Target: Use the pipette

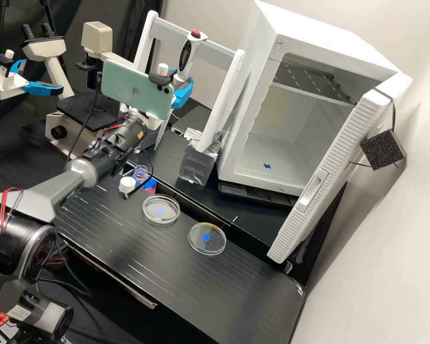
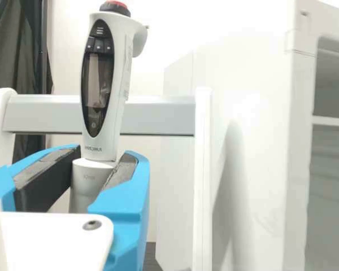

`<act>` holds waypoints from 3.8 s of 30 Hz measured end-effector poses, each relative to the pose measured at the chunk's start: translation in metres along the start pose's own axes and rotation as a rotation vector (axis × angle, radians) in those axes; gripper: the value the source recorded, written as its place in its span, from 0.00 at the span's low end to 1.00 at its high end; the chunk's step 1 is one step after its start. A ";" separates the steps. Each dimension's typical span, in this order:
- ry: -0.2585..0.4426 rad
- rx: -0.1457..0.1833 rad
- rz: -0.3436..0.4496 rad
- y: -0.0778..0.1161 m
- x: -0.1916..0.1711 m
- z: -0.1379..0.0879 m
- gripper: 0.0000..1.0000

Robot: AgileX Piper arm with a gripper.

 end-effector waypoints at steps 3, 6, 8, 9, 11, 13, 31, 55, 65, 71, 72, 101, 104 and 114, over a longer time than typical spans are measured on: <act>0.008 0.005 0.003 -0.005 -0.009 0.004 0.00; 0.020 -0.002 -0.013 -0.013 -0.016 0.006 0.00; 0.022 -0.002 -0.031 -0.019 -0.019 0.007 0.00; 0.022 0.000 -0.041 -0.022 -0.020 0.007 0.00; 0.021 -0.001 -0.057 -0.026 -0.022 0.008 0.00; 0.023 -0.009 -0.066 -0.030 -0.025 0.009 0.00; 0.022 -0.040 -0.083 -0.048 -0.031 0.021 0.00; 0.073 -0.061 -0.017 -0.076 -0.071 0.035 0.00; 0.006 -0.112 -0.036 -0.085 -0.067 0.049 0.00; -0.011 -0.119 -0.050 -0.090 -0.065 0.054 0.00; -0.014 -0.121 -0.054 -0.092 -0.065 0.055 0.00; 0.073 -0.066 0.055 -0.056 -0.063 0.025 0.00; 0.092 -0.054 0.071 -0.047 -0.065 0.017 0.00; 0.167 -0.048 0.058 -0.022 -0.081 0.017 0.00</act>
